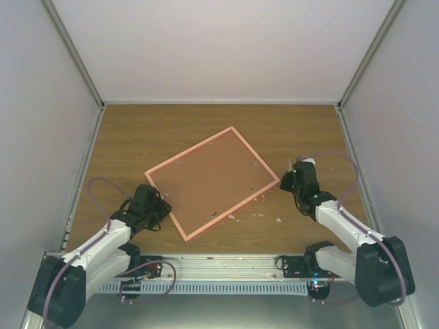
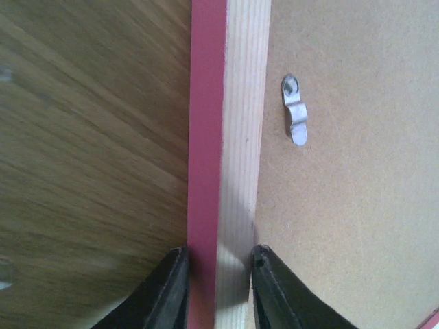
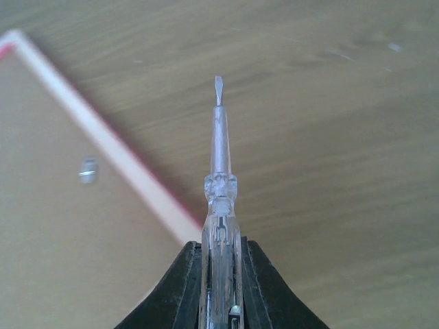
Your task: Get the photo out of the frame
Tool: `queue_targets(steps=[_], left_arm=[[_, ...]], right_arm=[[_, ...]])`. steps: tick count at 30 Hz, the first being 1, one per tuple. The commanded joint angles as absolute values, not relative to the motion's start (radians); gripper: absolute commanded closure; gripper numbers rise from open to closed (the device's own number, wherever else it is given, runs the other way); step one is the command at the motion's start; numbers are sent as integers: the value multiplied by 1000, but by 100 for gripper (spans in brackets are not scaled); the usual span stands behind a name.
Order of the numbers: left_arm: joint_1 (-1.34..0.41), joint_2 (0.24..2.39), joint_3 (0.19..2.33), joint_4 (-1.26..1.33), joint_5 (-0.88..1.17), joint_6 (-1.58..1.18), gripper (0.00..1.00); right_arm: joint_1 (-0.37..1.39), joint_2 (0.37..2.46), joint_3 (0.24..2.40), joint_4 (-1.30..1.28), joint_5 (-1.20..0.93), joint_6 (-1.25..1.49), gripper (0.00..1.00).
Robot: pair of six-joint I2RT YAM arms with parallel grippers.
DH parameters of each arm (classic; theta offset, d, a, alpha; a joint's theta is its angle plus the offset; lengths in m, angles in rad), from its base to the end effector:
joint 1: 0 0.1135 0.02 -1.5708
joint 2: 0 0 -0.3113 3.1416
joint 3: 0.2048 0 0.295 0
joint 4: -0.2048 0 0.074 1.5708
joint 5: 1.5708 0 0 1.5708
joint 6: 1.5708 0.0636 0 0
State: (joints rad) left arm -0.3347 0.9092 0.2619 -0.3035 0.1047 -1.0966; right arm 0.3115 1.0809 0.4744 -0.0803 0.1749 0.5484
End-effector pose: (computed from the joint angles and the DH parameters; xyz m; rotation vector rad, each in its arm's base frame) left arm 0.1632 -0.0638 0.1211 -0.9484 2.4882 -0.6649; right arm 0.2420 0.0663 0.1862 0.3597 2.2298 0.2653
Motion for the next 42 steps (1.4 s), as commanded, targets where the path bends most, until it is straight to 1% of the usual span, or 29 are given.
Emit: queue_targets(steps=[1, 4, 6, 9, 11, 12, 13, 17, 22, 25, 27, 29, 31, 35, 38, 42], left_arm=[[-311, 869, 253, -380, 40, -1105, 69], [-293, 860, 278, -408, 17, -1044, 63], [-281, 863, 301, -424, 9, -1006, 56], [-267, 868, 340, -441, 9, -934, 50], [-258, 873, 377, -450, 8, -895, 43], [-249, 878, 392, -451, 15, -875, 39], [-239, 884, 404, -449, 30, -856, 38], [-197, 903, 454, -449, 86, -782, 34], [-171, 908, 502, -460, 118, -709, 25], [-157, 919, 524, -457, 137, -661, 24], [-141, 941, 555, -457, 153, -623, 22], [-128, 982, 599, -457, 158, -585, 19], [-118, 1050, 657, -444, 160, -542, 14], [-99, 1222, 790, -441, 191, -496, 12], [-100, 1345, 873, -418, 210, -471, 10], [-100, 1504, 987, -413, 203, -424, 7]], right_arm=[[230, 1102, 443, -146, 258, 705, 99], [200, 1128, 431, -186, 306, 803, 95], [187, 1140, 425, -216, 337, 855, 94], [182, 1144, 407, -245, 380, 910, 94], [170, 1152, 401, -247, 379, 917, 93], [168, 1156, 404, -247, 379, 915, 90], [167, 1162, 405, -245, 382, 917, 87], [163, 1211, 423, -251, 376, 930, 83], [163, 1288, 460, -281, 368, 941, 73], [163, 1311, 471, -287, 344, 943, 69], [170, 1302, 482, -293, 325, 913, 68], [200, 1272, 506, -313, 321, 877, 66], [255, 1236, 542, -338, 322, 857, 62], [331, 1187, 559, -362, 284, 877, 53], [400, 1169, 528, -303, 191, 910, 47], [491, 1164, 483, -156, 85, 944, 37]])
